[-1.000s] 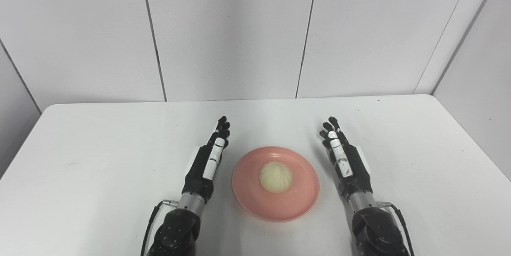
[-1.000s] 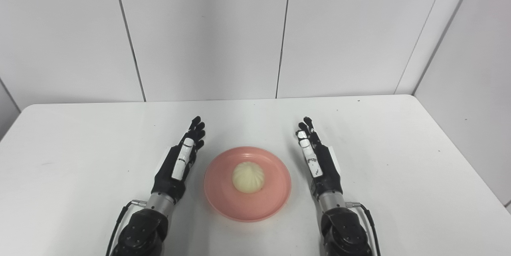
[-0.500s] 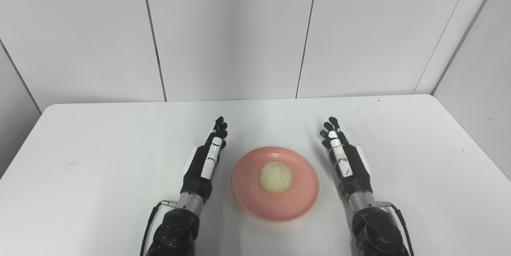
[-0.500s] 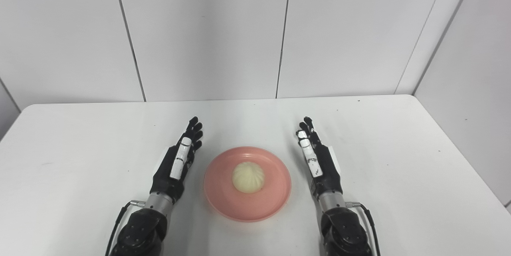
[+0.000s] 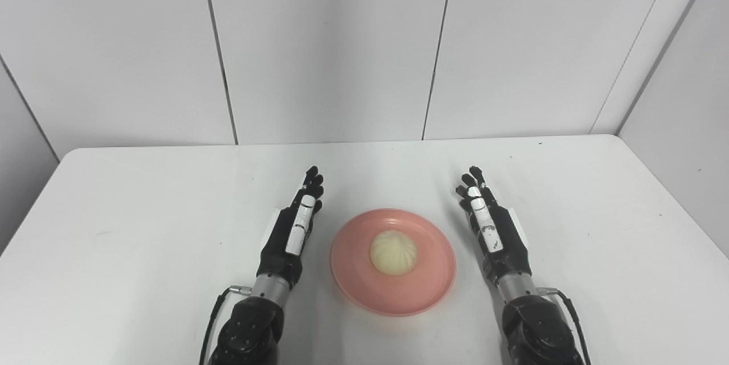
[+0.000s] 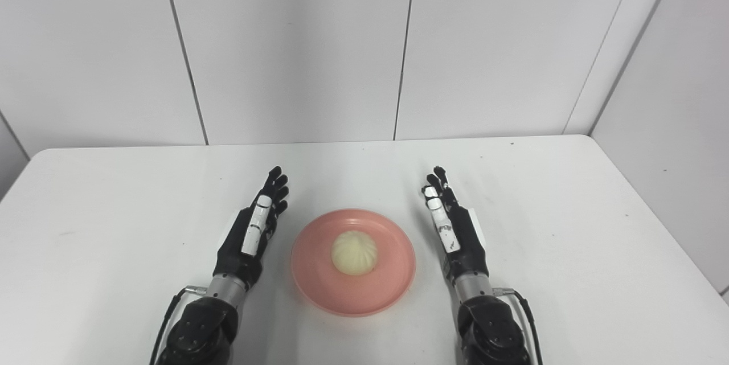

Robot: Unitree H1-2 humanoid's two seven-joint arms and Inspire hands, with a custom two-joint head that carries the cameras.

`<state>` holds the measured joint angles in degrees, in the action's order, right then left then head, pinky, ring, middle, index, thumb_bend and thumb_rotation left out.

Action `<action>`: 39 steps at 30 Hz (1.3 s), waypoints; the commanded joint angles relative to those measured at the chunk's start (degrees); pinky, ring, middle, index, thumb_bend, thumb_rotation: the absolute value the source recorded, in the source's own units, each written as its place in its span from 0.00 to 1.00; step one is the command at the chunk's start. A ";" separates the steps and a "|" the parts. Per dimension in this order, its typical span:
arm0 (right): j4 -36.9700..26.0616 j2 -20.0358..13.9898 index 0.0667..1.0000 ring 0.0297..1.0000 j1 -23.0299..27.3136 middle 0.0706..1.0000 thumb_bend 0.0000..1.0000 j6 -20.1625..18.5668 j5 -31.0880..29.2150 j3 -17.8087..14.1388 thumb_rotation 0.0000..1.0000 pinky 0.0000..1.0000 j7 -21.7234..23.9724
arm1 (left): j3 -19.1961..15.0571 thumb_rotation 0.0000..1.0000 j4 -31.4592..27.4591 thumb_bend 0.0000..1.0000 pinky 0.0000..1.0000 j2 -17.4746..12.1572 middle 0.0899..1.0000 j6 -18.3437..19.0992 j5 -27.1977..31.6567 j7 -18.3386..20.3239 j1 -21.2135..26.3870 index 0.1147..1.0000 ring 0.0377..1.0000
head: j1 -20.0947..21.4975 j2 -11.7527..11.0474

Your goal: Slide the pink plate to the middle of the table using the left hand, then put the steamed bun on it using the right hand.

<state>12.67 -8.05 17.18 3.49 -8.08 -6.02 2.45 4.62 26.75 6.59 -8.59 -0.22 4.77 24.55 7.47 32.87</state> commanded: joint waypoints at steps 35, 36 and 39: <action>-1.20 0.22 0.98 0.93 2.02 0.95 0.66 0.90 -0.16 -0.21 0.85 0.97 -0.04 | -0.45 1.00 1.31 0.61 1.00 -1.30 1.00 0.79 1.61 1.28 -1.46 1.00 1.00 | 0.25 0.18; -1.15 0.23 0.98 0.93 2.04 0.95 0.66 0.94 -0.25 -0.24 0.84 0.97 -0.02 | -0.47 1.00 1.33 0.62 1.00 -1.29 1.00 0.79 1.59 1.29 -1.45 1.00 1.00 | 0.25 0.18; -1.10 0.20 0.97 0.93 2.12 0.94 0.66 0.91 -0.02 -0.20 0.84 0.97 -0.24 | -0.50 1.00 1.67 0.62 1.00 -1.33 1.00 0.55 1.66 1.47 -1.32 1.00 1.00 | 0.26 0.18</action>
<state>12.69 -7.91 17.25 3.33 -7.95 -6.01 1.97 4.54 26.80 6.44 -7.68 0.93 5.73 24.68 7.73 33.05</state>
